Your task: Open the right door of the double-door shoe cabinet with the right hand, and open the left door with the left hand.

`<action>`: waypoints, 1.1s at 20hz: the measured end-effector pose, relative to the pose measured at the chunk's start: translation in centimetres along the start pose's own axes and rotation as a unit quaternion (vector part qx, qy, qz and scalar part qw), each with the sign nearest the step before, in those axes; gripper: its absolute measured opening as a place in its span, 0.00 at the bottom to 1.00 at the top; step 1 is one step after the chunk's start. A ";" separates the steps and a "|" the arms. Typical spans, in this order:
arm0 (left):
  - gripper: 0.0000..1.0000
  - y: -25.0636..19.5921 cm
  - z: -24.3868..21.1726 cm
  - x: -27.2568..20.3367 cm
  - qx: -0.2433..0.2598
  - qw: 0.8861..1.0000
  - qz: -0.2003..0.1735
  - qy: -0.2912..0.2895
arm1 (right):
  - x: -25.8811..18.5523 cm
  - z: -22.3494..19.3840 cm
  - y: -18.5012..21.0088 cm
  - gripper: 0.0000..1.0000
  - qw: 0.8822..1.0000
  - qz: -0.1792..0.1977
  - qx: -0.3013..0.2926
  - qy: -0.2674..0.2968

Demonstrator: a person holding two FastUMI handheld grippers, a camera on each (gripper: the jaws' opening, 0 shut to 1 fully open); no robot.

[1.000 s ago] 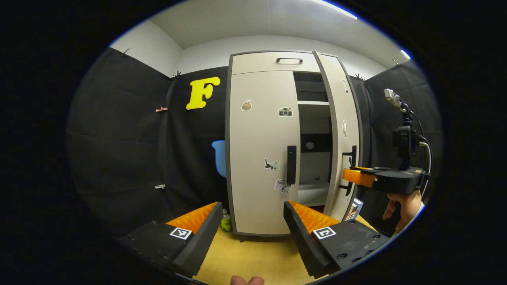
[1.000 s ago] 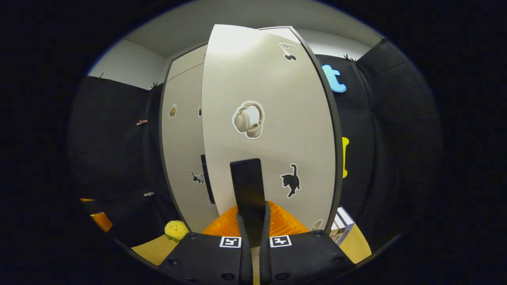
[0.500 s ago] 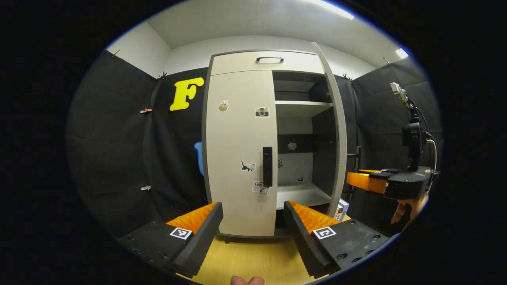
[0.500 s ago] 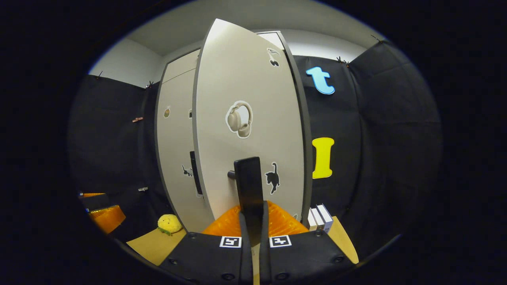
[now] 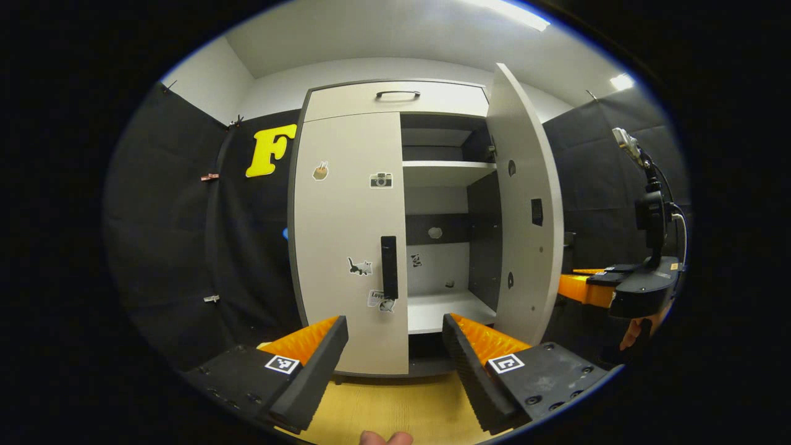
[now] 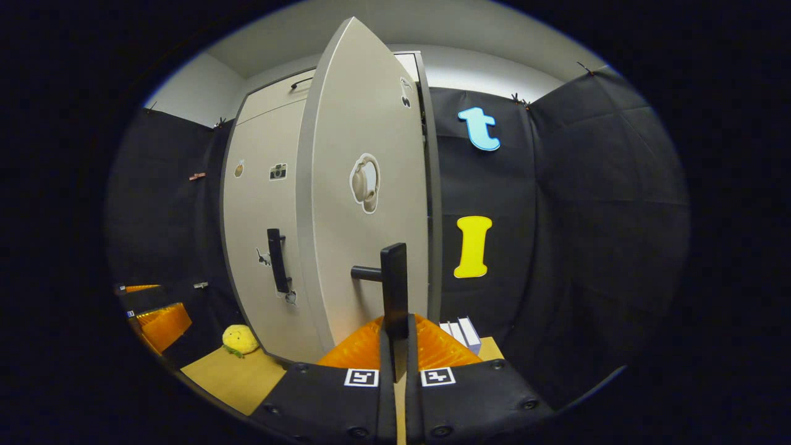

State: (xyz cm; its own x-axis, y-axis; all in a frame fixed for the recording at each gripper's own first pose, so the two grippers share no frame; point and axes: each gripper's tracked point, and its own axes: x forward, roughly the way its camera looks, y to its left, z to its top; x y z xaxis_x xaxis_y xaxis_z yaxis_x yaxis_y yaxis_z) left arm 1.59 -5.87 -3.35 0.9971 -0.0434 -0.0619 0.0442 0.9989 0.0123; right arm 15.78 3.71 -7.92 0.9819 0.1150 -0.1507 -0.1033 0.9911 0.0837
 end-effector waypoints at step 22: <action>0.93 -2.9 2.7 4.7 0.001 0.999 -0.019 -0.027 | -1.4 0.1 -2.1 0.21 0.999 -0.028 0.023 -0.001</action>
State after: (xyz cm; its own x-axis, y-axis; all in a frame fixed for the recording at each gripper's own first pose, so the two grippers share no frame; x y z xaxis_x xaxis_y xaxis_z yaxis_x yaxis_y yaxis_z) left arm 6.33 -8.97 -0.94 0.9966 -0.0818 -0.0074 0.0818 0.9966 0.0121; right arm 14.66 1.49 -7.82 0.9860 0.0604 -0.1552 -0.0418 0.9919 0.1202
